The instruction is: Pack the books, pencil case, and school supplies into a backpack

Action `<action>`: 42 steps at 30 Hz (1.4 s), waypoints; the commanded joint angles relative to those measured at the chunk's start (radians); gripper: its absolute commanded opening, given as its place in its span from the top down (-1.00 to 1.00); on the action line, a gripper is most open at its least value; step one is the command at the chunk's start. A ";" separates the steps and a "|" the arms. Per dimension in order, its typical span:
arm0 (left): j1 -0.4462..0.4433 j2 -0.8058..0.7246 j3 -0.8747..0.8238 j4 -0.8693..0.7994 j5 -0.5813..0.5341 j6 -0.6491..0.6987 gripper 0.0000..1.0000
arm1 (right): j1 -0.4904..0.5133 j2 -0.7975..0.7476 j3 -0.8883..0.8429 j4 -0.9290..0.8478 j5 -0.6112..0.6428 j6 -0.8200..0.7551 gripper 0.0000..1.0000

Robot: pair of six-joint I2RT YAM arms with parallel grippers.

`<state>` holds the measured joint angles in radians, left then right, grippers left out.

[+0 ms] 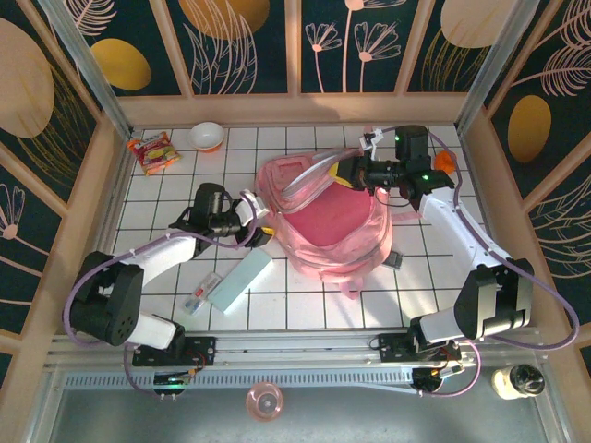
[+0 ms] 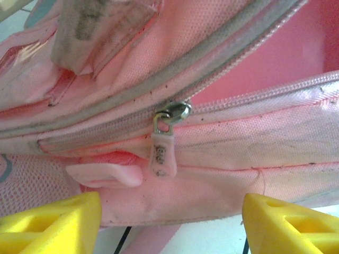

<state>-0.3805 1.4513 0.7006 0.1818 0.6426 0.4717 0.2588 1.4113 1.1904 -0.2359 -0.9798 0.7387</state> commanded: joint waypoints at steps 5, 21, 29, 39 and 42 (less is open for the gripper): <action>0.000 0.057 0.070 0.079 0.122 0.053 -0.28 | 0.023 -0.001 0.078 0.102 -0.080 -0.021 1.00; 0.002 0.059 0.037 0.112 -0.042 0.036 0.81 | 0.028 0.012 0.121 0.050 -0.082 -0.049 1.00; 0.001 0.096 0.055 0.115 -0.164 -0.012 1.00 | 0.026 0.011 0.169 0.024 -0.104 -0.055 1.00; 0.001 0.053 0.050 0.042 -0.011 0.043 0.45 | 0.021 0.019 0.177 -0.010 -0.102 -0.073 1.00; 0.001 0.046 0.042 0.033 0.010 0.057 0.04 | 0.022 0.024 0.184 -0.011 -0.104 -0.075 1.00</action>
<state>-0.3813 1.5208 0.7536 0.2470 0.5846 0.4961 0.2749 1.4544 1.2873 -0.3233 -0.9878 0.7040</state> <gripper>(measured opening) 0.436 0.071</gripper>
